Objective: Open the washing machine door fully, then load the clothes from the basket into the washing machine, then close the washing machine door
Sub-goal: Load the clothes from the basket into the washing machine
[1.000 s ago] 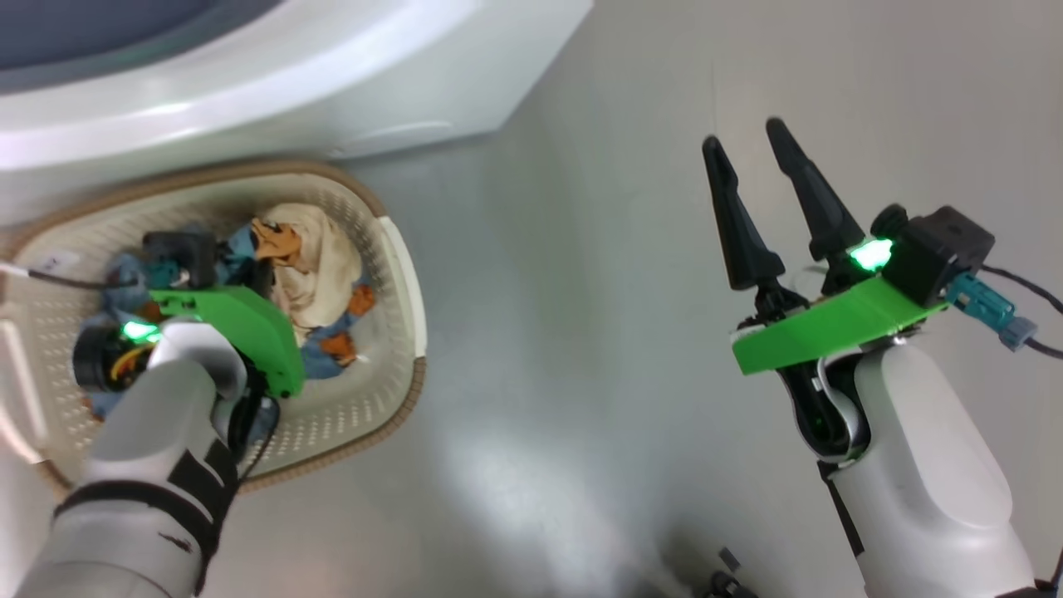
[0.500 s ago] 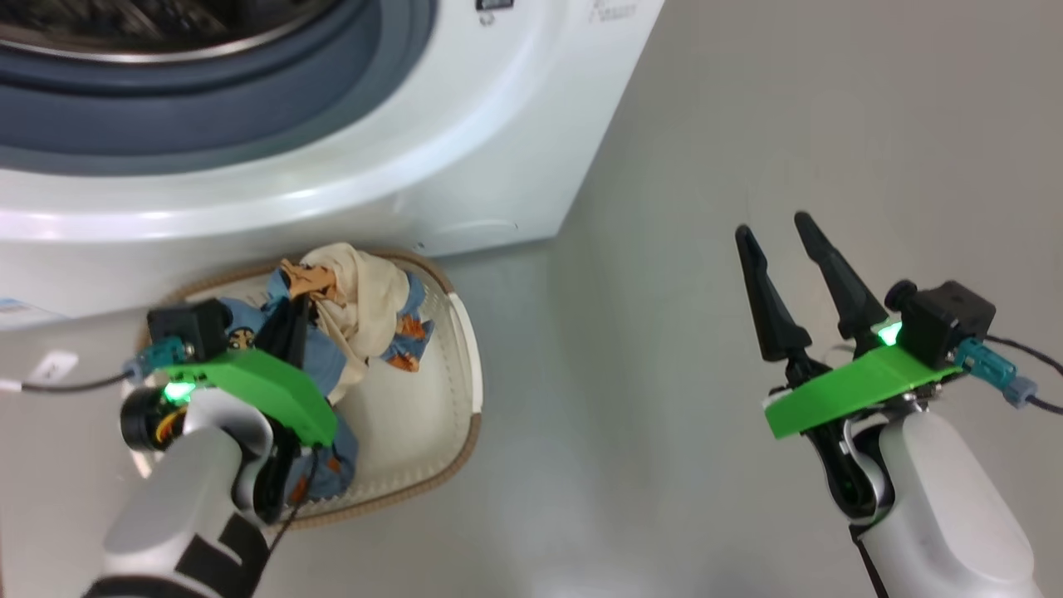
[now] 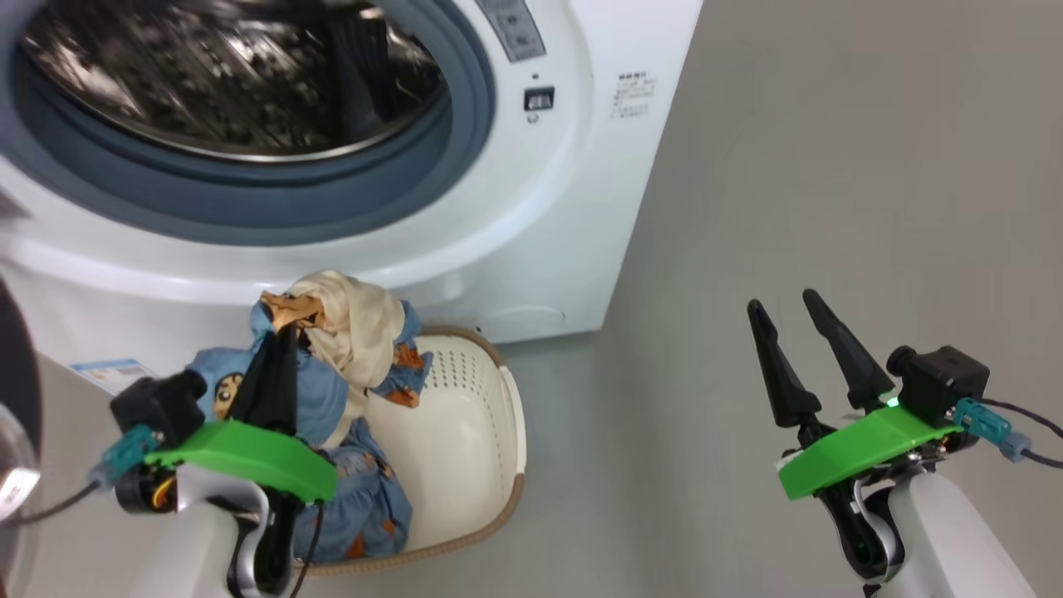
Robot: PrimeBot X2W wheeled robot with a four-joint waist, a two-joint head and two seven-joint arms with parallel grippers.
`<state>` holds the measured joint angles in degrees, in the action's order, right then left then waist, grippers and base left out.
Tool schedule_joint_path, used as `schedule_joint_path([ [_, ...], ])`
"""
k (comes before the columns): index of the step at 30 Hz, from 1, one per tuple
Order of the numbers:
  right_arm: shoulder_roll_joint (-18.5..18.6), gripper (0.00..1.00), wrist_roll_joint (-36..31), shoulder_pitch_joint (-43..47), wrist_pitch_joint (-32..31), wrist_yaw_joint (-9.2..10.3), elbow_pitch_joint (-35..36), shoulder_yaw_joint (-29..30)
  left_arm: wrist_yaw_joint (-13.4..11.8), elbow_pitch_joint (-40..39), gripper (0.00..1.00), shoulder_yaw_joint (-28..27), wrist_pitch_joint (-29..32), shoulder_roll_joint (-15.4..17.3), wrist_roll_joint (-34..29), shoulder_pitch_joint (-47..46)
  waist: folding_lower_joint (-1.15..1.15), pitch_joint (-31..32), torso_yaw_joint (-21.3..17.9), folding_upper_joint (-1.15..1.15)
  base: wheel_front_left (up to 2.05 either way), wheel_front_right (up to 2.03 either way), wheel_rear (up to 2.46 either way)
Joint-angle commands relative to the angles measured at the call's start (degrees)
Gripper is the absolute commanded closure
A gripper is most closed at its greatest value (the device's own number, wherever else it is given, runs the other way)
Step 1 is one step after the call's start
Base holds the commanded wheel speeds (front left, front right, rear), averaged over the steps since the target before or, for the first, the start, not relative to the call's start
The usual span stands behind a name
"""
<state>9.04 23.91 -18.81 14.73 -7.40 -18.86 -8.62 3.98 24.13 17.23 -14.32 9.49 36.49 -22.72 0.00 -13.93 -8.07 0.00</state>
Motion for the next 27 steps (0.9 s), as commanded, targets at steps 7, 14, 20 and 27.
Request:
schedule_joint_path([
  [7,1.09,0.00,0.43,2.54,0.27,-0.09,1.47,-0.12,-2.39,-11.07,1.00,-5.36,-0.67,0.60,-2.71,5.72,0.00,6.31,2.57,0.00,0.00,0.00,0.00],
  [14,1.57,0.00,0.42,3.50,0.27,-0.09,1.90,0.78,-4.42,-16.68,1.00,-6.74,-0.67,0.44,-4.35,8.77,0.00,7.32,3.36,0.00,0.00,0.00,0.00],
  [20,1.65,0.00,0.25,4.12,0.27,-0.09,2.13,1.04,-4.81,-17.73,1.00,-6.78,-0.68,0.30,-4.35,9.96,0.00,7.96,3.79,0.00,0.00,0.00,0.00],
  [27,1.94,0.00,0.44,3.83,0.27,-0.09,2.19,0.49,-4.71,-18.05,1.00,-7.26,-0.68,0.34,-4.48,8.29,0.00,7.43,3.53,0.00,0.00,0.00,0.00],
])
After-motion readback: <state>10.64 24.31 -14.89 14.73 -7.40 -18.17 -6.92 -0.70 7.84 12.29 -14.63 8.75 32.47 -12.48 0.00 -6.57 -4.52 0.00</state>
